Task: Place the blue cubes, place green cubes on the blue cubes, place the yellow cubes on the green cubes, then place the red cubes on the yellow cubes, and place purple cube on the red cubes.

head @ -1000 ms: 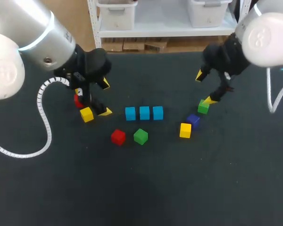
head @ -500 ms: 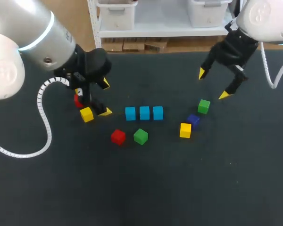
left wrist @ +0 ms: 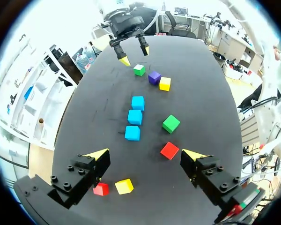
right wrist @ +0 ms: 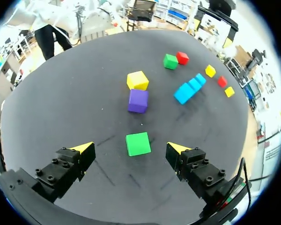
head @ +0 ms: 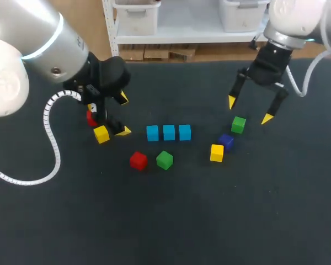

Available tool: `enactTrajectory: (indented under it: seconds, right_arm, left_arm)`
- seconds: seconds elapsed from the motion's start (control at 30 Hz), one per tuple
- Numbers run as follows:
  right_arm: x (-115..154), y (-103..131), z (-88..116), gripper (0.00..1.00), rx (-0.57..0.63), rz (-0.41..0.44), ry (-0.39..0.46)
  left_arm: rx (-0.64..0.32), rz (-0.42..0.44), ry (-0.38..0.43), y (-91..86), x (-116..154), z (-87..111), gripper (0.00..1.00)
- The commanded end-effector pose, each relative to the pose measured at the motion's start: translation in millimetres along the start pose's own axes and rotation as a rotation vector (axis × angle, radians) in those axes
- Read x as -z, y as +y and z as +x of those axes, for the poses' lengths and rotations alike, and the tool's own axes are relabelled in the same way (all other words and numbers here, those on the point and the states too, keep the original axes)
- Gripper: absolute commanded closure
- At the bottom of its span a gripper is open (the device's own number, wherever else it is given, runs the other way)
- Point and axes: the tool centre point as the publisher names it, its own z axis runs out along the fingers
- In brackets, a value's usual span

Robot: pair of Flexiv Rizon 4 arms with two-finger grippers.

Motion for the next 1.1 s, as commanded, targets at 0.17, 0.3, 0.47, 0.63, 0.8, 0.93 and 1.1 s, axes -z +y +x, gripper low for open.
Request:
enactTrajectory:
  seconds: [0.17, 0.3, 0.47, 0.63, 0.8, 0.93, 1.1]
  right_arm:
    - [-5.7, -6.2, 8.0, 0.09, 0.029, -0.080, -0.075]
    - [-9.2, -6.9, 7.6, 0.12, 0.037, -0.080, -0.086]
    - [-12.7, -8.5, 7.3, 0.38, 0.042, -0.076, -0.103]
    - [-16.2, -9.1, 5.7, 0.53, 0.050, -0.079, -0.117]
    - [-19.5, -8.7, 5.0, 0.52, 0.048, -0.074, -0.132]
    - [-23.7, -8.2, 4.5, 0.51, 0.044, -0.070, -0.146]
    - [-29.6, -8.5, 4.3, 0.51, 0.043, -0.070, -0.160]
  left_arm:
    - [0.001, -0.002, 0.000, 0.0, -0.9, 0.1, 0.00]
    - [0.001, -0.002, 0.000, 0.0, -0.9, 0.1, 0.00]
    - [0.001, -0.002, 0.000, 0.0, -0.9, 0.1, 0.00]
    - [0.001, -0.002, 0.000, 0.0, -0.9, 0.1, 0.00]
    - [0.001, -0.002, 0.000, 0.0, -0.9, 0.1, 0.00]
    - [0.001, -0.002, 0.000, 0.0, -0.9, 0.1, 0.00]
    - [0.001, -0.002, 0.000, 0.0, -0.9, 0.1, 0.00]
